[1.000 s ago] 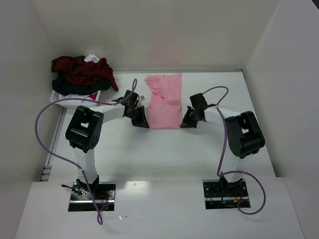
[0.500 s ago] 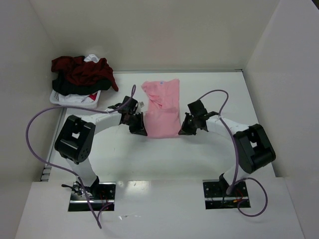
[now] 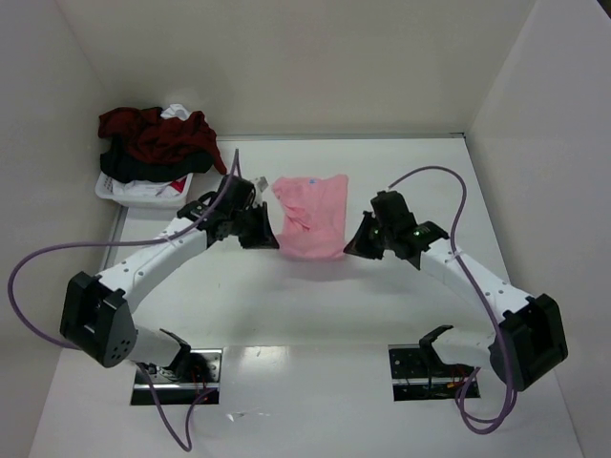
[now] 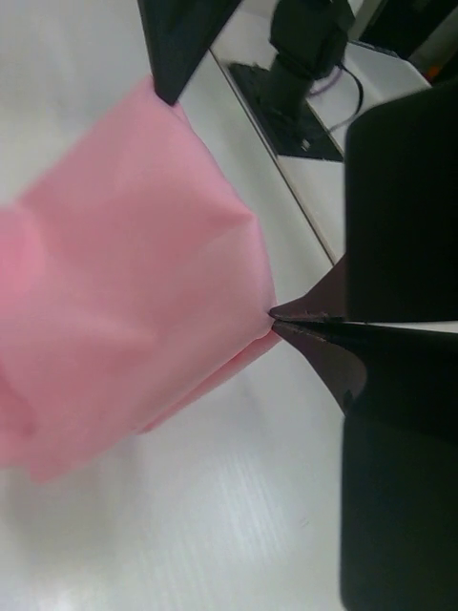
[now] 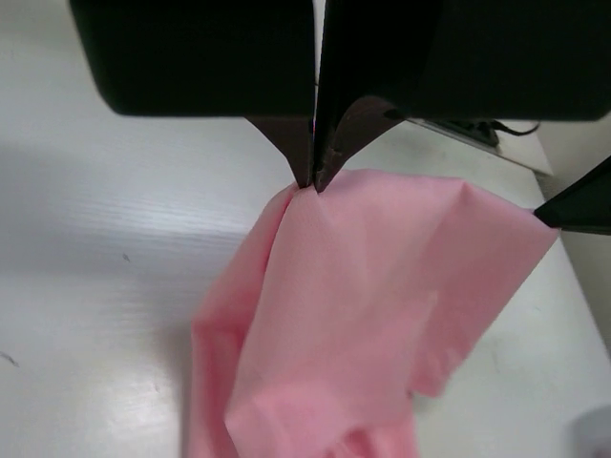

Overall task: Fold and stack the t-shirts
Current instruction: Fold the long partially folded tshirt into a neat square

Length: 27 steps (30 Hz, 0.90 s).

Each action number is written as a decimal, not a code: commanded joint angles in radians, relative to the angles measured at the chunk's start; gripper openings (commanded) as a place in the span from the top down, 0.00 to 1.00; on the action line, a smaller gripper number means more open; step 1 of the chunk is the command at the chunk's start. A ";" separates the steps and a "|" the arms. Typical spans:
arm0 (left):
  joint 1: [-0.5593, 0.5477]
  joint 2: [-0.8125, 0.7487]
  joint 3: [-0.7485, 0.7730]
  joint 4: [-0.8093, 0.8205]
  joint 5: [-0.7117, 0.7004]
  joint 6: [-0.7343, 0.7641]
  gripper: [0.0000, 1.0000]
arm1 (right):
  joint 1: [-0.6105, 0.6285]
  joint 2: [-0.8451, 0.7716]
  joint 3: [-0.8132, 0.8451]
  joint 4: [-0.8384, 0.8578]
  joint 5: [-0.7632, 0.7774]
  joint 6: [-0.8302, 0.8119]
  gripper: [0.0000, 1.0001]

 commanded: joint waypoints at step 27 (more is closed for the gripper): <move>0.304 1.086 1.408 -0.211 0.244 0.262 0.22 | -0.254 0.857 0.887 0.097 0.092 -0.060 0.35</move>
